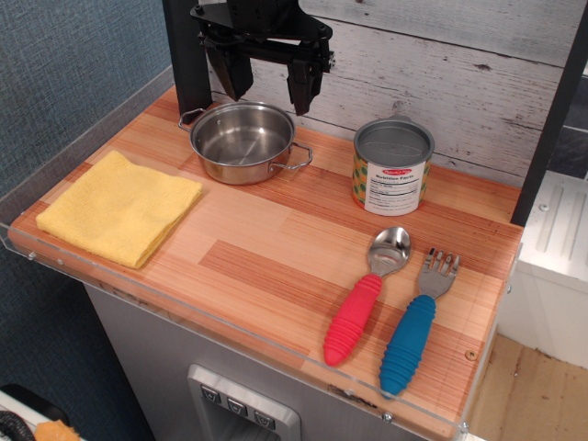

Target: Place yellow cloth closer to left side of red utensil.

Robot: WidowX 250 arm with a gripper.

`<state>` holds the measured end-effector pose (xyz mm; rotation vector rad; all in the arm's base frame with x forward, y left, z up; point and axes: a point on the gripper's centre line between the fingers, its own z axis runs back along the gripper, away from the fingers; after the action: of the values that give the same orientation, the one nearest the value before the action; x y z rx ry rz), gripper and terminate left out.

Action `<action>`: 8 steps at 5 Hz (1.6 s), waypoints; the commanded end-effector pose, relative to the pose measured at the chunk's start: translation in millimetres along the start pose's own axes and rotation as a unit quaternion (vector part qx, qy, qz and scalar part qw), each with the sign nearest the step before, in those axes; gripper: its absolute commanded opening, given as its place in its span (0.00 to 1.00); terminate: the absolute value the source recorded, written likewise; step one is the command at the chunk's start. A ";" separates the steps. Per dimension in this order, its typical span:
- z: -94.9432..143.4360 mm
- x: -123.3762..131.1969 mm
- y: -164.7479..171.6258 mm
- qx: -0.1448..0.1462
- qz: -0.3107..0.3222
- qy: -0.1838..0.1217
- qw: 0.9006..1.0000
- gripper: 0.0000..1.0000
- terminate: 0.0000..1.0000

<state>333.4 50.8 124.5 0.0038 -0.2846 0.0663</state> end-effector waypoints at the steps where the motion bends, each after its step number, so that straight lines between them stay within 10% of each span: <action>1: 0.0 0.0 0.0 0.000 0.000 0.000 1.000 1.00 0.00; 5: -15.9 -54.3 94.3 0.064 0.002 0.041 0.997 1.00 0.00; 6: -22.1 -67.1 112.8 0.054 -0.004 0.050 0.997 0.00 0.00; 8: -49.3 -77.7 135.1 0.069 -0.011 0.061 0.996 0.00 0.00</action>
<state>264.0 175.0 43.4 0.1214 -0.1337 0.0584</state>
